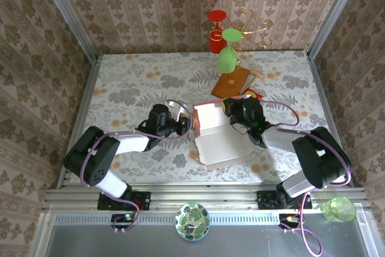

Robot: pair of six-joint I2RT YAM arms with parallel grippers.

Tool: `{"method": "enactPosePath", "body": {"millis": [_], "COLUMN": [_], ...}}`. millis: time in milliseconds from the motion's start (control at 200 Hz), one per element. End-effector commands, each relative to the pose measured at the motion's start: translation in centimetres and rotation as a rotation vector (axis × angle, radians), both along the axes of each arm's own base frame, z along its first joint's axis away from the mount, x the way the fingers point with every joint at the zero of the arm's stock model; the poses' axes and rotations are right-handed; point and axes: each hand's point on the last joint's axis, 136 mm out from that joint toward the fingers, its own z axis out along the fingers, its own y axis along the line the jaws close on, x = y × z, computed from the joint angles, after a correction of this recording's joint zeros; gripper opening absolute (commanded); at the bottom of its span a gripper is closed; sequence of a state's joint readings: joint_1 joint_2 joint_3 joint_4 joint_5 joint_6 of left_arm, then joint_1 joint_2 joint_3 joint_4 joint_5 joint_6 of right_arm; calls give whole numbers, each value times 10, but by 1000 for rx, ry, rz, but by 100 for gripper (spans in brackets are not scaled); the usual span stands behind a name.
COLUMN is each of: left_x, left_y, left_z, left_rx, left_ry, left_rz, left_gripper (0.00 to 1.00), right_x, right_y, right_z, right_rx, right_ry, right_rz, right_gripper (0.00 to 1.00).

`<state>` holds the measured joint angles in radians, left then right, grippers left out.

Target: Fold the paper box

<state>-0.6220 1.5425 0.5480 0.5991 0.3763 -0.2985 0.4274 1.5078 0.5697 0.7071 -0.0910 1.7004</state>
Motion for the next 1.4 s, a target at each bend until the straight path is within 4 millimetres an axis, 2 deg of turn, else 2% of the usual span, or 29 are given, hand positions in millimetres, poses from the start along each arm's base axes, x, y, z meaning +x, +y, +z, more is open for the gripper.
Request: {"method": "enactPosePath", "body": {"millis": [0,320,560,885,1125,1285,1395], "left_x": [-6,-14,-15,-33,-28,-22,-17], "left_y": [-4,-7,-3,-5,-4,-2,0], "left_z": [15,6,13,11,12,14,22], "left_rx": [-28,-1,13,17,35,51,52], "left_ry": [-31,-15,-37,-33,-51,-71,-94], "left_rz": [-19,-33,-7,-10,28,56,74], "left_gripper": [30,34,37,38,38,38,38], "right_x": [-3,-6,-14,-12,-2,-5,-5], "right_y": [0,3,2,4,13,15,15], "right_z": [-4,-3,-5,1,9,11,16], "right_rx": [-22,-37,-41,-3,22,17,30], "right_ry": [2,-40,-98,-213,-265,-268,-270], "right_rz": [19,55,89,155,185,205,202], "right_gripper": [0,0,0,0,0,0,0]}}
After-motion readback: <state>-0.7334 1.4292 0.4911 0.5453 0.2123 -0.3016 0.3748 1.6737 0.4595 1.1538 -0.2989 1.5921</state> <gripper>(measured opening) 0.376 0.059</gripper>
